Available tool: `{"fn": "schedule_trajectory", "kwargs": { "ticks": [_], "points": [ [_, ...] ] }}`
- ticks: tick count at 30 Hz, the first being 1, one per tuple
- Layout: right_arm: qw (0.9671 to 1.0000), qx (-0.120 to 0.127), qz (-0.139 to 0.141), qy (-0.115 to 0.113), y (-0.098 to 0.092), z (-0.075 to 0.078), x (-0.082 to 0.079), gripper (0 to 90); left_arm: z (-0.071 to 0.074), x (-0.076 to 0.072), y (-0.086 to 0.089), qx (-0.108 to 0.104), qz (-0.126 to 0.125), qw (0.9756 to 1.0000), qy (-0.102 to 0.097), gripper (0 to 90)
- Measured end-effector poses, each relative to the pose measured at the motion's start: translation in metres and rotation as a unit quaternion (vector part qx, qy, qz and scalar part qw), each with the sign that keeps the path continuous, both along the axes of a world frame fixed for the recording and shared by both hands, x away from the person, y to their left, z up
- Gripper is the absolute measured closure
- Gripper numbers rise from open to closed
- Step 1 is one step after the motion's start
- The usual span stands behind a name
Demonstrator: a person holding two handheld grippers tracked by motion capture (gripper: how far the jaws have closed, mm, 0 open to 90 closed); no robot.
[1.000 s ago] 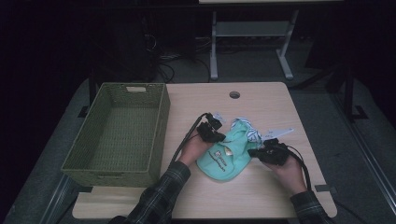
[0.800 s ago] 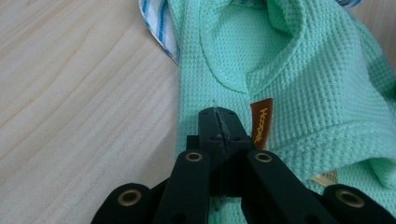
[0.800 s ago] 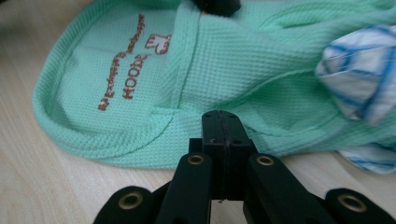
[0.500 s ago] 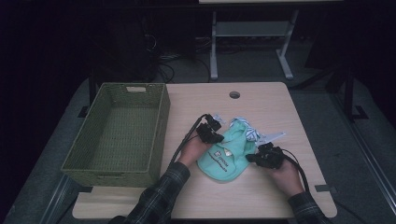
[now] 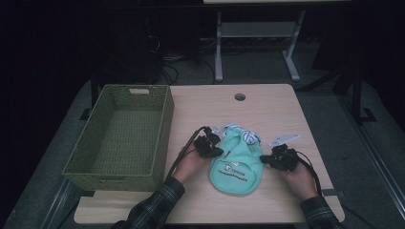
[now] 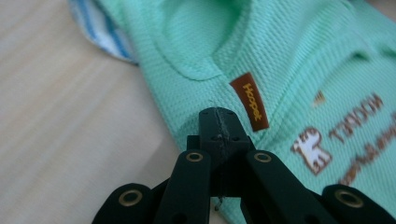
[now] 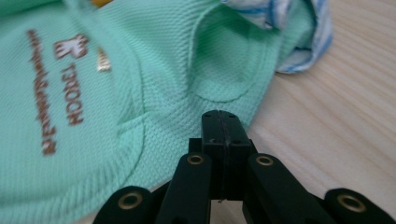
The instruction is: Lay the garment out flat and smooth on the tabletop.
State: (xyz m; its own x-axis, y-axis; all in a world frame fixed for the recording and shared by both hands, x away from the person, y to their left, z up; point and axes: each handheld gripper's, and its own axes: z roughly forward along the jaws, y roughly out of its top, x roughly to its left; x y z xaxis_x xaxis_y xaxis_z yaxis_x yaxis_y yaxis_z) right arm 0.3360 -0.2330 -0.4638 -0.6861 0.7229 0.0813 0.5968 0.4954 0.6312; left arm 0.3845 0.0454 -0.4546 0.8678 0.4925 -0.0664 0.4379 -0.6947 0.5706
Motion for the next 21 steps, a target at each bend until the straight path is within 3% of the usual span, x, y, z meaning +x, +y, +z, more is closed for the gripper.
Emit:
{"fn": "schedule_trajectory", "kwargs": {
  "ticks": [4, 9, 15, 17, 21],
  "points": [
    [1.0, -0.004, -0.004, -0.004, -0.003, 0.0, 0.004, 90.0, 0.001, -0.018, 0.0, 0.002, -0.017, 0.9998, 0.004, 89.7],
    [0.9999, -0.005, -0.01, -0.005, -0.005, 0.0, 0.008, 90.0, 0.0, -0.031, 0.002, -0.003, -0.028, 0.9996, 0.006, 89.8],
    [0.9999, 0.002, -0.01, -0.006, -0.005, 0.003, 0.015, 89.7, -0.002, -0.033, 0.003, -0.016, -0.025, 0.9995, 0.006, 89.8],
    [0.9994, 0.027, -0.015, -0.014, -0.006, 0.011, 0.024, 87.9, -0.002, -0.033, 0.003, -0.016, -0.026, 0.9995, 0.006, 89.8],
    [0.9987, 0.046, -0.017, -0.013, -0.003, 0.018, 0.038, 86.8, -0.002, -0.033, 0.003, -0.014, -0.029, 0.9995, 0.003, 89.8]
  ]
}}
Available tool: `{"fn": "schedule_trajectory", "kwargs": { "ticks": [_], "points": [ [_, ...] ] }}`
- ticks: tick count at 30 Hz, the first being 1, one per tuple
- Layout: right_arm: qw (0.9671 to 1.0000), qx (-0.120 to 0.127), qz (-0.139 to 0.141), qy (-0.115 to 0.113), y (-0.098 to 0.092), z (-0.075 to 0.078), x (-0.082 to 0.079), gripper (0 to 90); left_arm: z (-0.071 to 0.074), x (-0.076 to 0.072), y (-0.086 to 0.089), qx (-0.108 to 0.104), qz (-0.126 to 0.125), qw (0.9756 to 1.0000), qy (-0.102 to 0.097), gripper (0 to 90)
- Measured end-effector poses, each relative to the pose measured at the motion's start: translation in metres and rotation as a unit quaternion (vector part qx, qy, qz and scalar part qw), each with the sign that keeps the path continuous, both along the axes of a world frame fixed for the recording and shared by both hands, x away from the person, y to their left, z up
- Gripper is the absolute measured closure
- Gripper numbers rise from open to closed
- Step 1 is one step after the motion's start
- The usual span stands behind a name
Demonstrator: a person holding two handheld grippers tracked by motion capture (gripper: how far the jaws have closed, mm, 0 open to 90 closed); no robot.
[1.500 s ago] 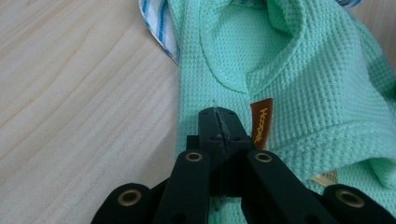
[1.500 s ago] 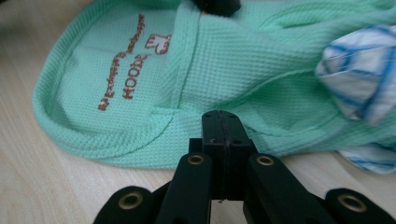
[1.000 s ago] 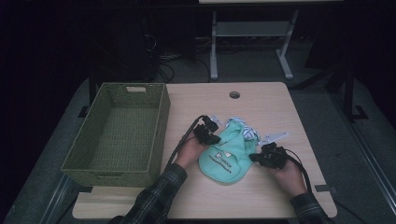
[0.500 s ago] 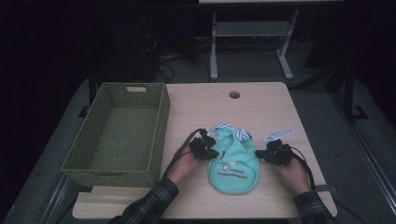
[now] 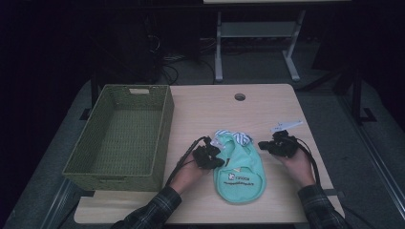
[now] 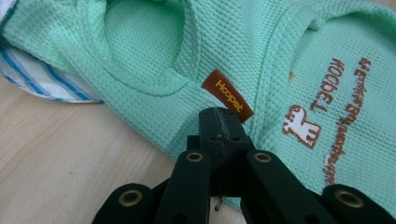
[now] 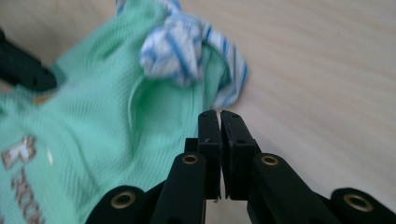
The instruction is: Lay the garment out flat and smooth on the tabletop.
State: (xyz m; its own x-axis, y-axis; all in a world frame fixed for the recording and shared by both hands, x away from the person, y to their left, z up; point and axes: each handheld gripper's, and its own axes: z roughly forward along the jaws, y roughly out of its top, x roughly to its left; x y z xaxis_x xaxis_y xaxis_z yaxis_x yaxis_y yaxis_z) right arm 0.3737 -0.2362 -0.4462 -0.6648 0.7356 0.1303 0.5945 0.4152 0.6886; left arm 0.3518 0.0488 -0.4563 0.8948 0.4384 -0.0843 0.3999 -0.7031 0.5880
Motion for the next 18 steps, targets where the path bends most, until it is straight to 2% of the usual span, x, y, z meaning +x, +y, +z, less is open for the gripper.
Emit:
{"fn": "schedule_trajectory", "kwargs": {
  "ticks": [1, 2, 3, 4, 5, 10, 14, 15, 16, 18],
  "points": [
    [1.0, 0.008, 0.005, 0.002, 0.005, 0.002, 0.01, 85.8, 0.0, 0.0, 0.0, -0.002, 0.001, 1.0, 0.002, 89.8],
    [1.0, 0.008, 0.005, 0.002, 0.005, 0.002, 0.01, 85.8, 0.0, 0.0, 0.0, -0.002, 0.001, 1.0, 0.002, 89.8],
    [0.9999, 0.013, 0.008, 0.002, 0.012, 0.003, 0.018, 84.9, 0.0, 0.0, 0.0, 0.0, -0.001, 1.0, 0.0, 89.8],
    [0.9999, 0.013, 0.008, 0.002, 0.012, 0.003, 0.018, 84.9, 0.0, 0.0, 0.0, 0.0, -0.001, 1.0, 0.0, 89.8],
    [0.9998, 0.017, 0.009, 0.006, 0.018, 0.002, 0.025, 83.6, 0.0, -0.001, 0.0, -0.001, 0.0, 1.0, -0.001, 89.8],
    [0.9997, 0.016, 0.011, 0.016, 0.029, -0.004, 0.036, 82.1, 0.0, -0.001, -0.001, 0.0, -0.001, 1.0, -0.003, 89.8],
    [0.9995, 0.01, 0.004, 0.03, 0.036, -0.014, 0.043, 78.3, 0.0, -0.001, -0.001, 0.0, -0.001, 1.0, -0.003, 89.8],
    [0.9993, 0.008, 0.002, 0.036, 0.038, -0.018, 0.044, 82.0, 0.0, -0.001, -0.001, 0.0, -0.001, 1.0, -0.003, 89.8],
    [0.9993, 0.008, 0.002, 0.036, 0.038, -0.018, 0.044, 82.0, 0.0, -0.001, -0.001, 0.0, -0.001, 1.0, -0.003, 89.8],
    [0.9994, 0.001, 0.003, 0.035, 0.038, -0.021, 0.045, 89.1, 0.0, 0.0, 0.0, 0.0, -0.001, 1.0, -0.002, 89.8]
  ]
}}
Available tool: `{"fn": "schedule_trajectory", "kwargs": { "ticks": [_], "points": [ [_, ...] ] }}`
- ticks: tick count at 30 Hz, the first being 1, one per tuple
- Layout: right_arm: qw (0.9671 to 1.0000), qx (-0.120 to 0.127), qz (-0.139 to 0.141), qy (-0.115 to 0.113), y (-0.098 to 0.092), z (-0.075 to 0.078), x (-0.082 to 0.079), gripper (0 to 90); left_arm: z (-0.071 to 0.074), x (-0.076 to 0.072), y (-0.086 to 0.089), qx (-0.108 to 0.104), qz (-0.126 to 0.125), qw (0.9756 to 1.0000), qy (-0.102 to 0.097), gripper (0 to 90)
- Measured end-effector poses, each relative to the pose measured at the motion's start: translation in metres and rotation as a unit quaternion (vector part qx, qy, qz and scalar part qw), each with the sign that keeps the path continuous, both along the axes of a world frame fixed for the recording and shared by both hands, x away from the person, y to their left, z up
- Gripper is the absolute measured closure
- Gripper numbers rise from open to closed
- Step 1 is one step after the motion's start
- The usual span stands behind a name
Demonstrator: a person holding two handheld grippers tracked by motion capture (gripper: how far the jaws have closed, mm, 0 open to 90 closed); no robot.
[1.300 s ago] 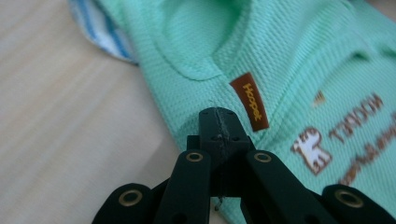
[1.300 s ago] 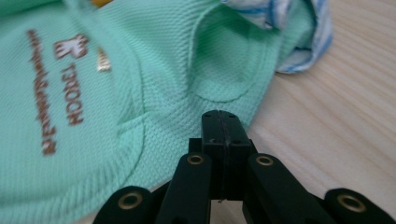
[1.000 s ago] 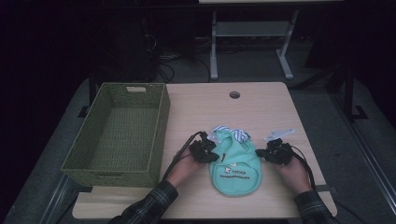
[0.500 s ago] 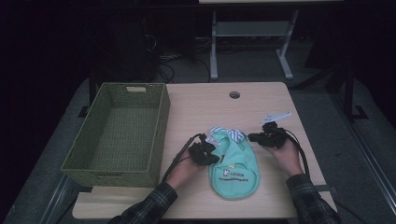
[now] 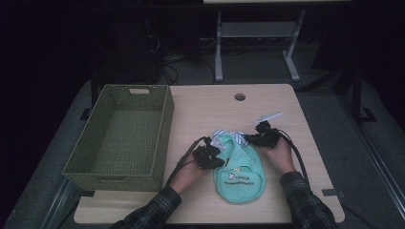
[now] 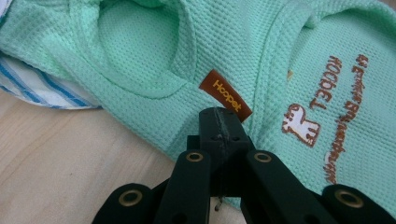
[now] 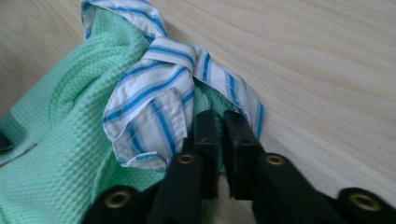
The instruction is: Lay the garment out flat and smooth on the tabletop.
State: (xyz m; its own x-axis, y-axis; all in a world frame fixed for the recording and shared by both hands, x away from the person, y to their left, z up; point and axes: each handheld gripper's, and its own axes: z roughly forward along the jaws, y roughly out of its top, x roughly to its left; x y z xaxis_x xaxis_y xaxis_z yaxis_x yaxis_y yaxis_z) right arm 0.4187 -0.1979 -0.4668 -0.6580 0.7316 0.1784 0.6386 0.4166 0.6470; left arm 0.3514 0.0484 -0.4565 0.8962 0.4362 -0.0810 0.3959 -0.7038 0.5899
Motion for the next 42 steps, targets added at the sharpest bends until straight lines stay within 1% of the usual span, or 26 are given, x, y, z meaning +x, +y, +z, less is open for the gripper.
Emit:
{"fn": "schedule_trajectory", "kwargs": {
  "ticks": [2, 5, 6, 7, 9, 11, 12, 13, 14, 16, 17, 18, 19, 21, 22, 23, 25, 28, 29, 30, 32, 33, 34, 36, 39, 42],
  "points": [
    [1.0, -0.005, 0.0, -0.002, 0.0, 0.0, 0.0, 90.0, 0.0, 0.0, 0.0, 0.0, 0.0, 1.0, -0.001, 89.8],
    [0.9998, -0.014, -0.003, -0.012, -0.001, 0.001, 0.0, 90.0, 0.0, 0.0, 0.0, 0.0, 0.001, 1.0, -0.001, 89.8],
    [0.9996, -0.021, -0.005, -0.019, -0.001, 0.003, 0.0, 90.0, 0.0, -0.001, 0.0, 0.0, 0.001, 1.0, -0.001, 89.8],
    [0.9988, -0.037, -0.012, -0.03, -0.003, 0.005, 0.0, 90.0, 0.0, -0.001, 0.0, 0.0, 0.002, 1.0, -0.001, 89.8],
    [0.9985, -0.04, -0.017, -0.033, -0.005, 0.005, 0.001, 90.0, 0.0, -0.001, 0.0, -0.001, 0.002, 1.0, -0.001, 89.8],
    [0.9974, -0.052, -0.027, -0.043, -0.009, 0.006, 0.003, 90.0, 0.0, -0.001, 0.0, -0.002, 0.003, 1.0, -0.001, 89.8],
    [0.9957, -0.068, -0.037, -0.05, -0.012, 0.005, 0.005, 90.0, 0.0, -0.001, 0.0, -0.003, 0.004, 1.0, -0.001, 89.8],
    [0.9946, -0.078, -0.043, -0.054, -0.014, 0.004, 0.007, 90.0, -0.001, -0.001, 0.0, -0.004, 0.004, 1.0, 0.0, 89.8],
    [0.9941, -0.081, -0.05, -0.052, -0.018, 0.002, 0.009, 90.0, 0.0, -0.001, 0.0, -0.002, 0.002, 1.0, -0.001, 89.8],
    [0.9959, -0.056, -0.056, -0.043, -0.027, 0.0, 0.011, 90.0, 0.0, 0.0, 0.001, -0.001, 0.0, 1.0, 0.001, 89.8],
    [0.996, -0.053, -0.057, -0.043, -0.029, 0.0, 0.01, 90.0, -0.001, 0.0, 0.001, -0.003, 0.001, 1.0, 0.001, 89.8],
    [0.9966, -0.04, -0.054, -0.047, -0.031, 0.002, 0.007, 90.0, -0.001, 0.0, 0.001, -0.003, 0.0, 1.0, 0.001, 89.8],
    [0.9969, -0.033, -0.048, -0.053, -0.032, 0.006, 0.003, 90.0, -0.001, 0.0, 0.001, -0.003, 0.0, 1.0, 0.001, 89.8],
    [0.9971, -0.03, -0.043, -0.055, -0.032, 0.008, -0.001, 90.0, -0.001, 0.0, 0.001, -0.005, 0.003, 1.0, 0.001, 89.7],
    [0.9974, -0.019, -0.034, -0.061, -0.031, 0.012, -0.008, 90.0, -0.001, 0.0, 0.001, -0.007, 0.006, 0.9999, 0.003, 89.5],
    [0.9974, -0.019, -0.034, -0.061, -0.031, 0.012, -0.008, 90.0, -0.001, 0.0, 0.002, -0.009, 0.005, 0.9999, 0.005, 89.5],
    [0.9978, -0.005, -0.023, -0.062, -0.031, 0.015, -0.016, 90.0, -0.001, 0.0, 0.003, -0.02, 0.014, 0.9996, 0.011, 86.8],
    [0.9981, 0.001, -0.008, -0.061, -0.03, 0.02, -0.029, 90.0, 0.004, -0.001, 0.006, -0.01, 0.01, 0.9999, 0.004, 83.5],
    [0.9982, 0.005, 0.004, -0.06, -0.03, 0.021, -0.038, 90.0, 0.005, -0.002, 0.007, -0.013, 0.011, 0.9999, 0.003, 83.3],
    [0.9982, 0.005, 0.004, -0.06, -0.03, 0.021, -0.038, 90.0, 0.007, -0.004, 0.008, -0.013, 0.011, 0.9999, 0.002, 83.3],
    [0.9982, 0.003, 0.012, -0.058, -0.029, 0.021, -0.048, 90.0, 0.009, -0.006, 0.009, -0.012, 0.015, 0.9998, -0.006, 83.3],
    [0.9984, 0.002, 0.019, -0.054, -0.028, 0.019, -0.058, 90.0, 0.009, -0.007, 0.011, 0.001, 0.011, 0.9999, -0.01, 83.3],
    [0.9984, 0.002, 0.019, -0.054, -0.028, 0.019, -0.058, 90.0, 0.009, -0.007, 0.011, 0.001, 0.011, 0.9999, -0.01, 83.4],
    [0.9985, 0.003, 0.027, -0.047, -0.026, 0.016, -0.066, 90.0, 0.006, -0.007, 0.01, 0.005, 0.01, 0.9999, -0.006, 83.4],
    [0.9985, -0.005, 0.037, -0.04, -0.024, 0.012, -0.076, 90.0, 0.003, -0.008, 0.008, 0.018, 0.007, 0.9998, -0.005, 83.7],
    [0.9985, -0.009, 0.046, -0.029, -0.021, 0.008, -0.083, 90.0, 0.002, -0.009, 0.007, 0.019, 0.008, 0.9998, -0.005, 84.1]
  ]
}}
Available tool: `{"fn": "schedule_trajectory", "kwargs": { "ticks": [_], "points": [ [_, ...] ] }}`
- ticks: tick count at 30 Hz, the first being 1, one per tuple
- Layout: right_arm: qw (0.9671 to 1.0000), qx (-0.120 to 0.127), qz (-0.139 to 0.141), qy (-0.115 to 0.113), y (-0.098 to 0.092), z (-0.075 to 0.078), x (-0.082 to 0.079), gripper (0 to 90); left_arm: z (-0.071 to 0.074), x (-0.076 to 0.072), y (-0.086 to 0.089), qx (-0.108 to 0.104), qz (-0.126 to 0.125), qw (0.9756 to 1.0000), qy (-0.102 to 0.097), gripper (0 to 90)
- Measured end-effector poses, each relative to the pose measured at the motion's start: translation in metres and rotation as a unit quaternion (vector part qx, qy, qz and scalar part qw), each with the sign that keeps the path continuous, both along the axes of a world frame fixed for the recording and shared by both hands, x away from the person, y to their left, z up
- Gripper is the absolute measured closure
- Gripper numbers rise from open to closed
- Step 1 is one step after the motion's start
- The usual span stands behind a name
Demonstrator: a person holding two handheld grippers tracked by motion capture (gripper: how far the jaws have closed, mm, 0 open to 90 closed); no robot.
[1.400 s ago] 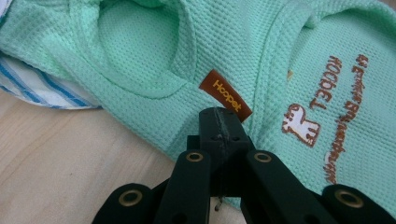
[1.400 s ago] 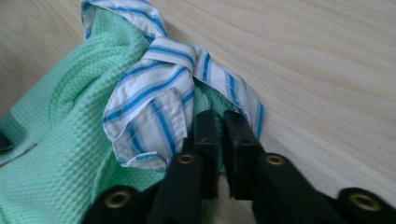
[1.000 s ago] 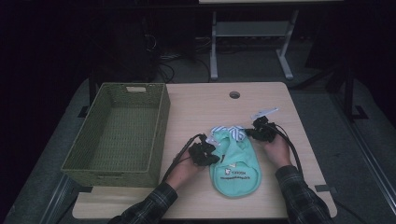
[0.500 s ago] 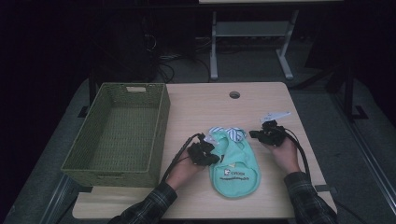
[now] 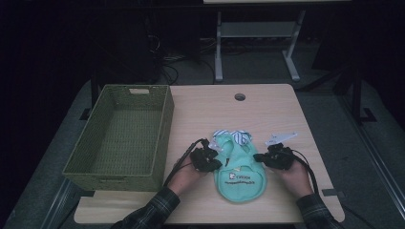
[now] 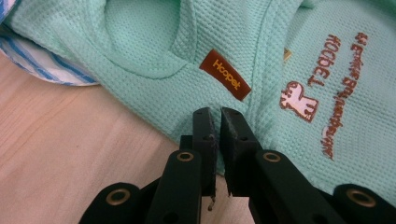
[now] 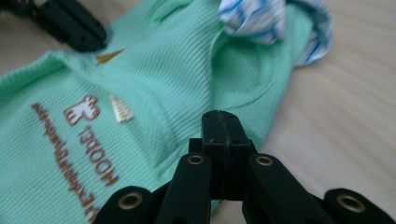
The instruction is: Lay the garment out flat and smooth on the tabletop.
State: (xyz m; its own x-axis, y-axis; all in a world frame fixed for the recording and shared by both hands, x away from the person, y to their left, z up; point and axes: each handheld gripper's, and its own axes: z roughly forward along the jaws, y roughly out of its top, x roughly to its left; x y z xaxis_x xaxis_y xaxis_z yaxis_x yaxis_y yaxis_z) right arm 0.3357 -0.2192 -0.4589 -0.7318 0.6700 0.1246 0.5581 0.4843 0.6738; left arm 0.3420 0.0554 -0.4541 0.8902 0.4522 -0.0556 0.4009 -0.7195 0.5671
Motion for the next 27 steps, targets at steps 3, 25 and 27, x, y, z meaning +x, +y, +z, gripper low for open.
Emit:
{"fn": "schedule_trajectory", "kwargs": {
  "ticks": [3, 25, 27],
  "points": [
    [0.9998, -0.02, 0.006, 0.006, 0.003, -0.005, -0.004, 90.0, 0.0, -0.001, 0.001, -0.003, 0.001, 1.0, 0.003, 84.5],
    [0.9992, -0.02, -0.033, -0.009, -0.006, -0.003, 0.019, 90.0, -0.001, -0.023, -0.015, -0.032, -0.036, 0.9981, 0.04, 82.6],
    [0.9995, -0.003, -0.029, -0.013, -0.006, 0.004, 0.015, 90.0, 0.0, -0.021, -0.013, -0.029, -0.037, 0.9983, 0.036, 82.3]
  ]
}}
